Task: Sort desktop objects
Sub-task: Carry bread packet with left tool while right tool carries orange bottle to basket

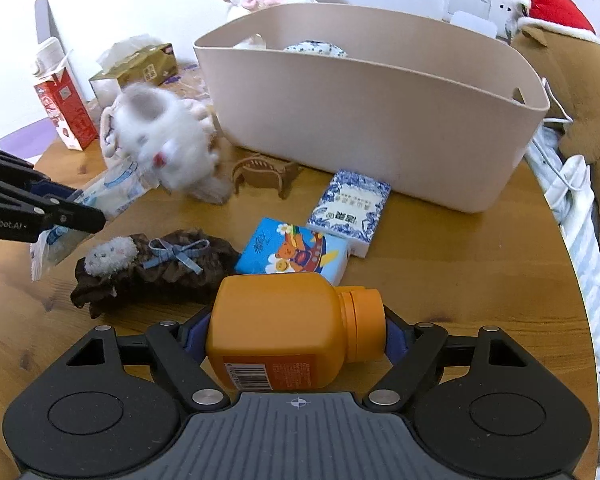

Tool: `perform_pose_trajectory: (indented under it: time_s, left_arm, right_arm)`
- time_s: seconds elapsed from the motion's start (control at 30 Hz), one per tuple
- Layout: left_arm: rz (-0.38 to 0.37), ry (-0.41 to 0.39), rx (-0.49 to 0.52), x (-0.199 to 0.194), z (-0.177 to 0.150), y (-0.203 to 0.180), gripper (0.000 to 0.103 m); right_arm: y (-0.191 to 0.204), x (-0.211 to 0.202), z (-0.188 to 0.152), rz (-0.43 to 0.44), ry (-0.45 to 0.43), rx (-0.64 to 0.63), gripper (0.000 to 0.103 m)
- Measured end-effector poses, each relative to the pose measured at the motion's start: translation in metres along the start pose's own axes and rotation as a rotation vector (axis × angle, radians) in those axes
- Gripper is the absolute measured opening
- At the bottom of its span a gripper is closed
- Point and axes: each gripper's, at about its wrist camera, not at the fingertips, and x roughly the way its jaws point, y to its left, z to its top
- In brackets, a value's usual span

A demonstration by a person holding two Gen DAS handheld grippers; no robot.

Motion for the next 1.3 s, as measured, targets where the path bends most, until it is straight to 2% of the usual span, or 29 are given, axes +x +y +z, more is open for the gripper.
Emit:
perform_pose_trajectory:
  time_s: [0.37, 0.67, 1.3]
  left_arm:
    - [0.001, -0.073, 0.006, -0.023, 0.021, -0.024, 0.024]
    - [0.02, -0.11, 0.004, -0.028, 0.039, -0.036, 0.024]
    - [0.049, -0.187, 0.062, -0.033, 0.099, -0.059, 0.023]
  right_arm:
    - [-0.013, -0.014, 0.006, 0.028, -0.043, -0.051, 0.08]
    - [-0.03, -0.039, 0.02, 0.031, -0.127, -0.056, 0.08]
    - [-0.088, -0.064, 0.065, -0.036, -0.27, -0.022, 0.08]
